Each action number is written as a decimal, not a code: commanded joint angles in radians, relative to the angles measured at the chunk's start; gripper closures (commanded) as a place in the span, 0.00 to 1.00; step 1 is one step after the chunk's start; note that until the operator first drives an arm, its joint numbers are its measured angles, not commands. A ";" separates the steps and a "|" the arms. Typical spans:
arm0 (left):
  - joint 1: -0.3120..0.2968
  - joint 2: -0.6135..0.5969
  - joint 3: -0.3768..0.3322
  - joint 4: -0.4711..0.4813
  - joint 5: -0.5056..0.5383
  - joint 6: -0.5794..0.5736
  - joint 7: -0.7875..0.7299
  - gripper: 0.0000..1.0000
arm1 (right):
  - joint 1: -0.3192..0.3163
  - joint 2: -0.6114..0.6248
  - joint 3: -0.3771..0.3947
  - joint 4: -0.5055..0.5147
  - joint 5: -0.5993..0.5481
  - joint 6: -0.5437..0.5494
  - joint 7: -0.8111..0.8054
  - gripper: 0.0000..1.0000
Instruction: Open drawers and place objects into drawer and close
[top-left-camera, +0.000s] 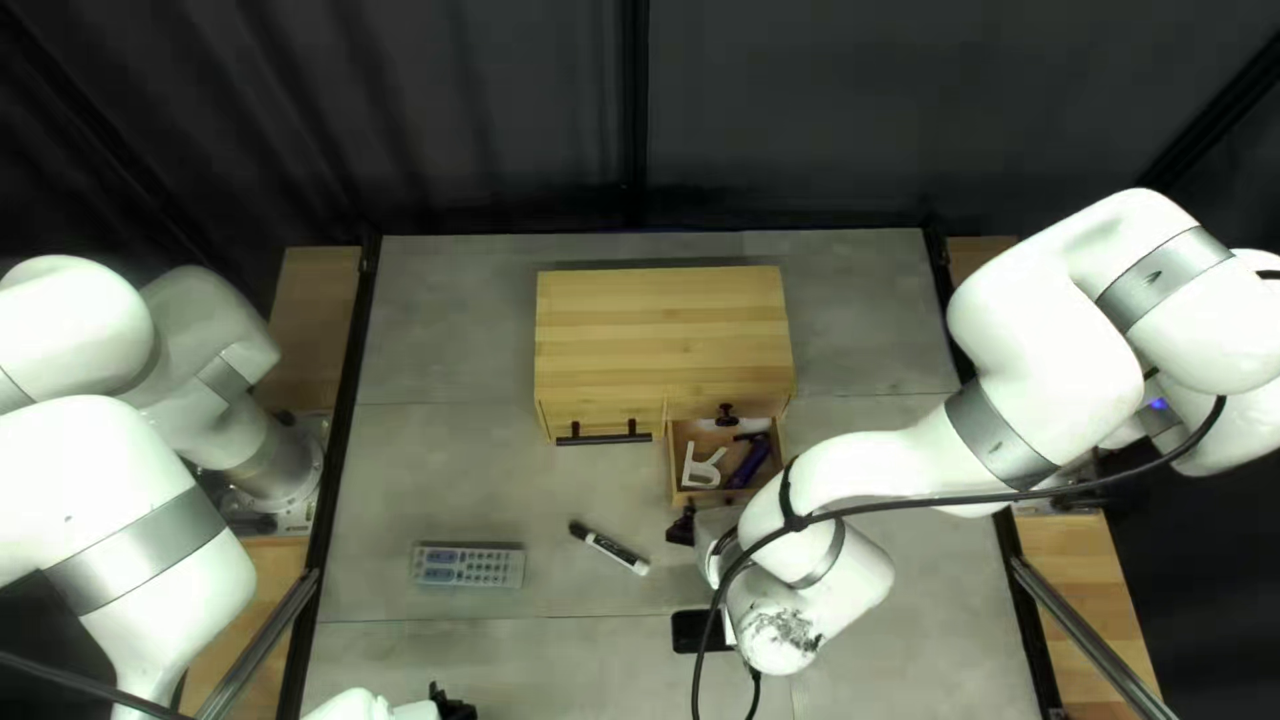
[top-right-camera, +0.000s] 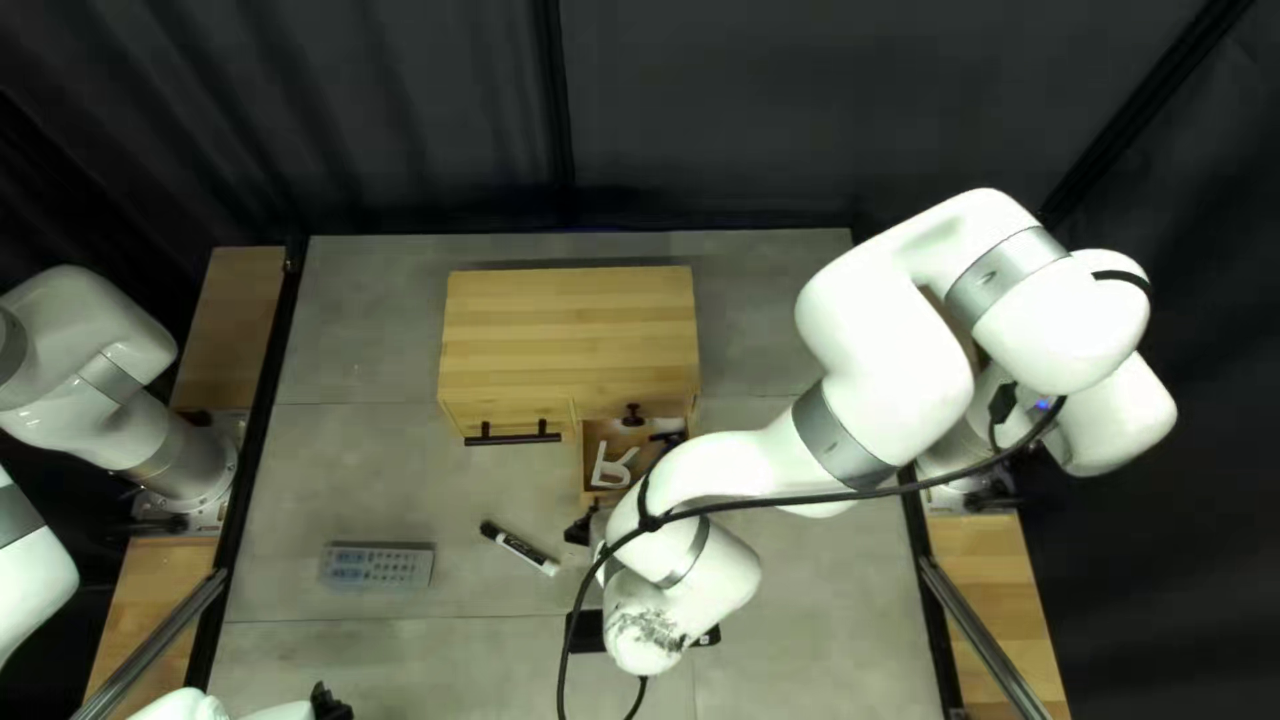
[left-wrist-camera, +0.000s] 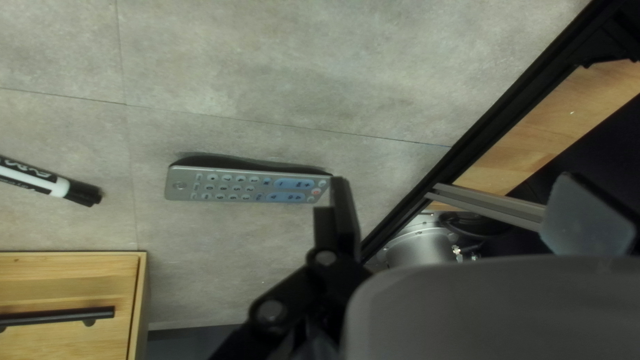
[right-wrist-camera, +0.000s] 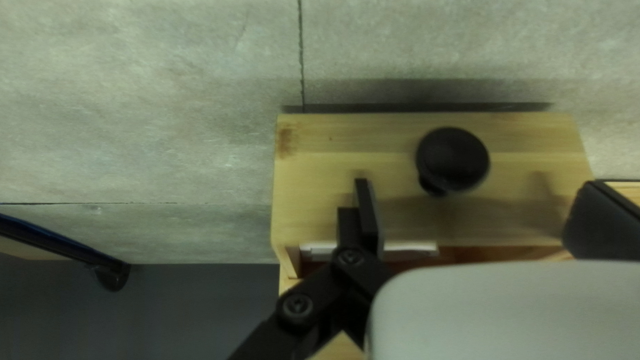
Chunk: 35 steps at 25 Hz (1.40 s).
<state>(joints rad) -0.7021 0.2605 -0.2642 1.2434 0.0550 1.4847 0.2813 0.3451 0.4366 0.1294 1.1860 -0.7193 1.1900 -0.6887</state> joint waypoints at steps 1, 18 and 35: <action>0.000 0.000 0.000 0.000 0.000 0.000 0.000 0.00 | 0.015 -0.011 0.012 0.034 0.017 0.043 -0.015 0.00; 0.000 0.000 0.000 0.000 0.000 0.000 0.000 0.00 | 0.061 0.032 0.051 0.113 0.086 0.097 0.024 0.00; 0.000 0.000 0.000 0.000 0.000 0.000 0.000 0.00 | 0.020 0.014 0.022 -0.004 0.032 -0.002 0.022 0.00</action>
<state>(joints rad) -0.7021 0.2605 -0.2642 1.2434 0.0550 1.4847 0.2813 0.3665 0.4511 0.1527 1.1844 -0.6842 1.1883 -0.6625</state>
